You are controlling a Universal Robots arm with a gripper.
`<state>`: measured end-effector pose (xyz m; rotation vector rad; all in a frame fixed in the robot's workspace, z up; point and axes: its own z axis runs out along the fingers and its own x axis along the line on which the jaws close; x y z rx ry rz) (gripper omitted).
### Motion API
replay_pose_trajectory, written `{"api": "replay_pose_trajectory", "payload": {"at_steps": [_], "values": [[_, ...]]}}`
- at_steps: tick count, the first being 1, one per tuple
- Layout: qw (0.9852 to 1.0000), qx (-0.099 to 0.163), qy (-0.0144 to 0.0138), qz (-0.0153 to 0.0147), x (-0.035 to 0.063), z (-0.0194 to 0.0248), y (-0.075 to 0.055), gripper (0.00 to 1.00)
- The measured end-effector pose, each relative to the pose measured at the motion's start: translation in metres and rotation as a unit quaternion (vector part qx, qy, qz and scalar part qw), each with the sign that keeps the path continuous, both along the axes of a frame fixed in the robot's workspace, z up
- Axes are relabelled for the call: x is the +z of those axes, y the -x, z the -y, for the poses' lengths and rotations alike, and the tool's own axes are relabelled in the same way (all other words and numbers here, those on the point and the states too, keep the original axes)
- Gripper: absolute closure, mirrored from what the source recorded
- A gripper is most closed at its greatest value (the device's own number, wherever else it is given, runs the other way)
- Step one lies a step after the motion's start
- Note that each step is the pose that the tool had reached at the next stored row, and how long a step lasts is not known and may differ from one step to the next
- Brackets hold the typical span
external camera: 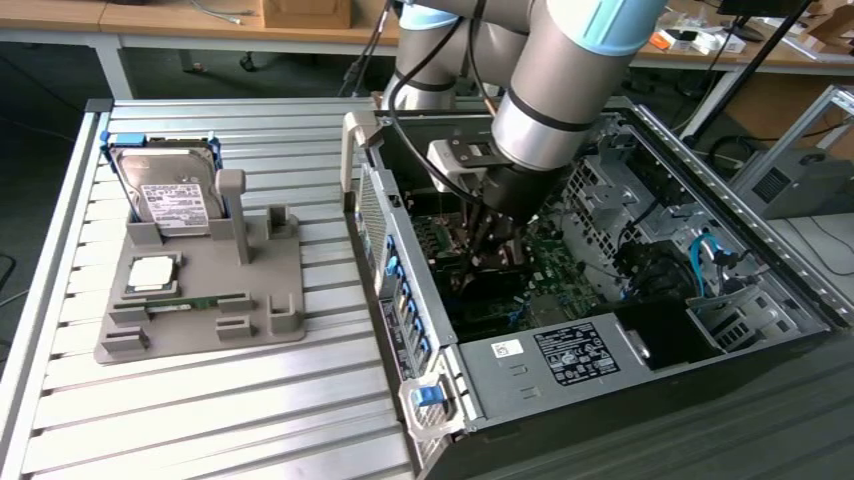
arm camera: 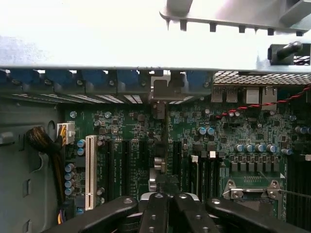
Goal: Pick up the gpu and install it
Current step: 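Press down on the gpu until it lock into place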
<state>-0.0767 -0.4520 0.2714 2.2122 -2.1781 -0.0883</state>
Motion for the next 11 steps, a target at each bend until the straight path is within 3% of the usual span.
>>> {"api": "replay_pose_trajectory", "payload": {"at_steps": [11], "values": [[1.0000,0.000,0.0000,0.0008,-0.0001,0.0014,0.012,0.90]]}}
